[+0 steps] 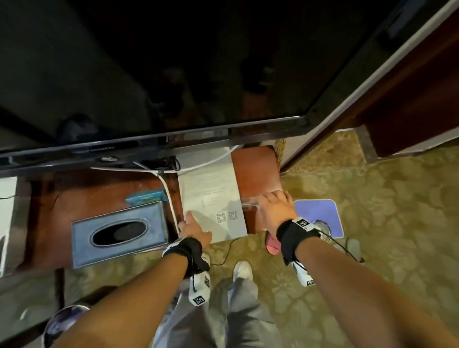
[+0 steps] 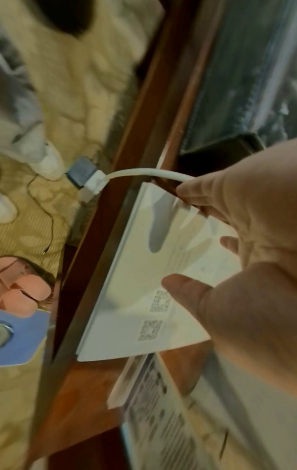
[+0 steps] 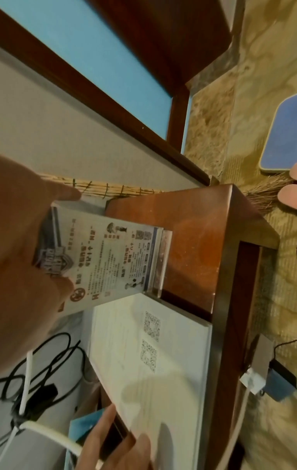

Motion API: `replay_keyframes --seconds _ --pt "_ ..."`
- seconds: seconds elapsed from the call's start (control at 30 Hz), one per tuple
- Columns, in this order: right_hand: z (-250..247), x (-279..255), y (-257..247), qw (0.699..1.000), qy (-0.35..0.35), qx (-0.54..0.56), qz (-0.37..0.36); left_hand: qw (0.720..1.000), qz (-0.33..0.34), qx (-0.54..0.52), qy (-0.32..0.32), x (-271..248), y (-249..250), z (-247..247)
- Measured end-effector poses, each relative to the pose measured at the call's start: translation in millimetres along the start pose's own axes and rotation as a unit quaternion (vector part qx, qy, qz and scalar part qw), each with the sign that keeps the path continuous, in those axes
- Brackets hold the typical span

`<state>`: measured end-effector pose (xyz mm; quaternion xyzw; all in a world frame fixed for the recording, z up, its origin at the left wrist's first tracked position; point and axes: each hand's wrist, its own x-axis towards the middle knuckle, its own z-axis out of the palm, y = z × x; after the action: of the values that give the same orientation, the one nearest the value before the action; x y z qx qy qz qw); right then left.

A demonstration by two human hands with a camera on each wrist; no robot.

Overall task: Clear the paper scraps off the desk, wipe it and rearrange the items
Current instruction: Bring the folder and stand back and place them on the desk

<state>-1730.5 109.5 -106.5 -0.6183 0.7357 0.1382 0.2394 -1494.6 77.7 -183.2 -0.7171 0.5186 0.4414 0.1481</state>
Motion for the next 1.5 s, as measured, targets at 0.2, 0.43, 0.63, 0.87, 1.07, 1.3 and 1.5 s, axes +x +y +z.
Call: replay_keyframes --seconds 0.2,0.43,0.63,0.87,1.07,1.3,1.5 --pt "0 7 7 1.000 -0.011 0.000 -0.017 0.992 -0.092 -0.042 0.069 12 2 10" --pt "-30 -6 32 1.000 -0.006 -0.004 -0.019 0.998 -0.042 -0.037 0.038 8 1 -2" --pt "-79 -26 40 0.997 0.050 -0.012 -0.060 0.996 -0.041 -0.051 0.062 -35 21 -25" --pt "-115 -38 29 0.993 0.063 -0.014 -0.097 0.992 -0.015 -0.080 0.093 -82 30 -27" --pt "-124 -45 11 0.989 0.071 -0.015 -0.131 0.990 -0.009 -0.069 0.120 -116 20 -37" --pt "-123 -51 -3 0.984 0.078 -0.002 -0.161 0.983 0.019 -0.144 0.112 -135 16 -30" --pt "-128 -60 -13 0.984 0.081 -0.029 -0.155 0.978 0.107 -0.136 0.113 -161 17 -42"
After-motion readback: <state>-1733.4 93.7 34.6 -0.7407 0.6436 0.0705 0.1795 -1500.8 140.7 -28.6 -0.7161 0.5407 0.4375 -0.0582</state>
